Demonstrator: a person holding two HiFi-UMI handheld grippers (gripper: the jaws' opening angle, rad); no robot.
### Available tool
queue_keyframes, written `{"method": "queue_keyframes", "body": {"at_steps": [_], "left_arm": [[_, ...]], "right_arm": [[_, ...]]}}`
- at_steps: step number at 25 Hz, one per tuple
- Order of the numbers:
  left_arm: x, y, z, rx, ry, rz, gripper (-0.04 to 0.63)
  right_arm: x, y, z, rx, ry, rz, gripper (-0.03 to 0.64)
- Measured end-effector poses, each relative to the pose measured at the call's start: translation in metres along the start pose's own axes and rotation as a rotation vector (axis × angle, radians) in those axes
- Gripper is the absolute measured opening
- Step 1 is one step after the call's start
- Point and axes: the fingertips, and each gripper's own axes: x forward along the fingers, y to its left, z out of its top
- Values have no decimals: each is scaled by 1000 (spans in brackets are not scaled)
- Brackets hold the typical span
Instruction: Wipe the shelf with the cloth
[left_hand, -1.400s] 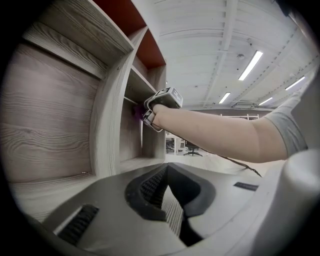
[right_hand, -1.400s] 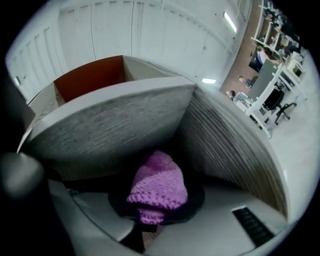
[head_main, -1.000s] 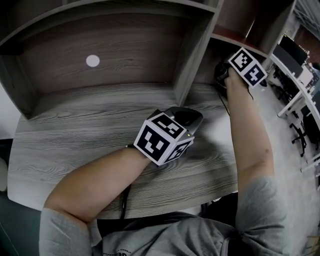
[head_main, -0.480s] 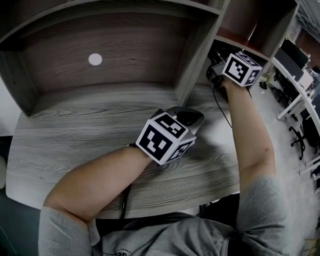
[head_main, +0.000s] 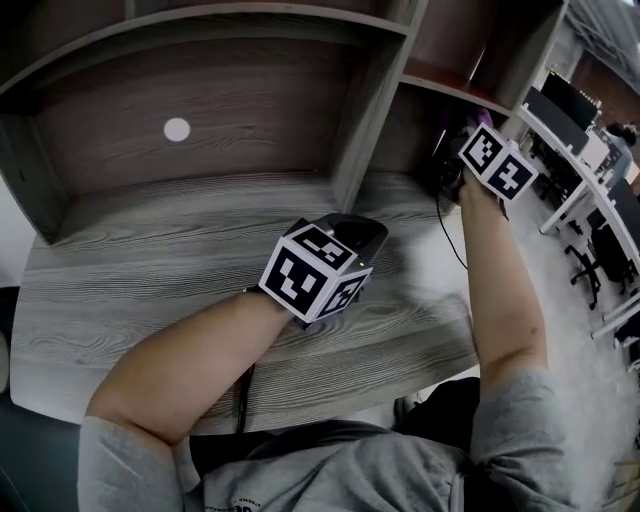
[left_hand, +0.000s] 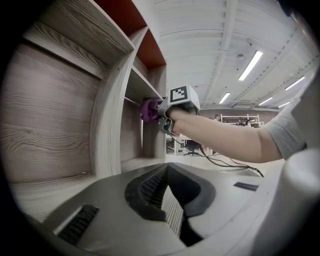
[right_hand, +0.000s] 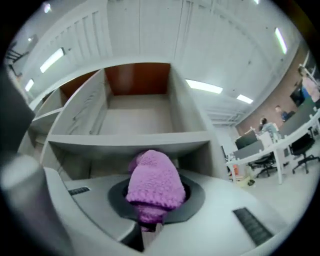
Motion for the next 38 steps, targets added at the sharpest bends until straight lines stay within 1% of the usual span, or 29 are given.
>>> {"method": "queue_keyframes", "body": {"at_steps": [1,2,5,6,8,9,11,13,16,17,19,22,24,26,27,31,33,36,38], "left_arm": [[0,0,-1,-2,1,-1,12],[0,0,-1,-4,1,-1,12],[0,-1,-1,-9,-1,-3,12],[1,-1,-1,-8,-2,-4,12],[1,1,1,-2,-6,-1,12],[1,3,1,1,-8,5,12],[-1,10,1,-4,-11,25,12],[-2,15,0,-16,-10,46,12],[-3,19,0,-20,-6,66,12],[-3,19,1,-18,-6,68,12],[-3,19,1,-15,-5,69,12],[-4,20,0,-6,-3,71,12],[-6,20,2,13,-7,80,12],[-7,20,4,38,-14,93,12],[-8,20,6,49,-18,100,12],[-11,18,14,81,-38,119,12],[-11,16,15,93,-37,121,12],[-10,14,14,100,-31,119,12],[-10,15,13,101,-32,121,12]], "right_arm": [[-1,-10,1,28,-1,-41,63],[-2,-15,1,64,-2,-63,63],[3,-20,2,188,-15,-64,62],[4,-21,4,199,-21,-62,60],[7,-15,7,161,-21,-42,58],[9,-6,7,127,-15,-13,58],[12,24,4,45,7,78,58],[13,66,0,-45,31,205,58],[5,138,-3,-182,48,426,58],[1,156,-2,-217,49,477,58],[-1,171,-2,-257,51,522,57],[-3,169,-3,-290,57,536,58],[-5,161,-3,-306,53,519,60],[-8,135,-2,-294,50,451,60],[-9,114,-1,-273,52,395,60],[-13,12,8,-195,60,113,60],[-17,-19,13,-191,56,17,60],[-20,-30,15,-202,52,-50,60],[-21,-32,15,-158,53,-79,60]]}}
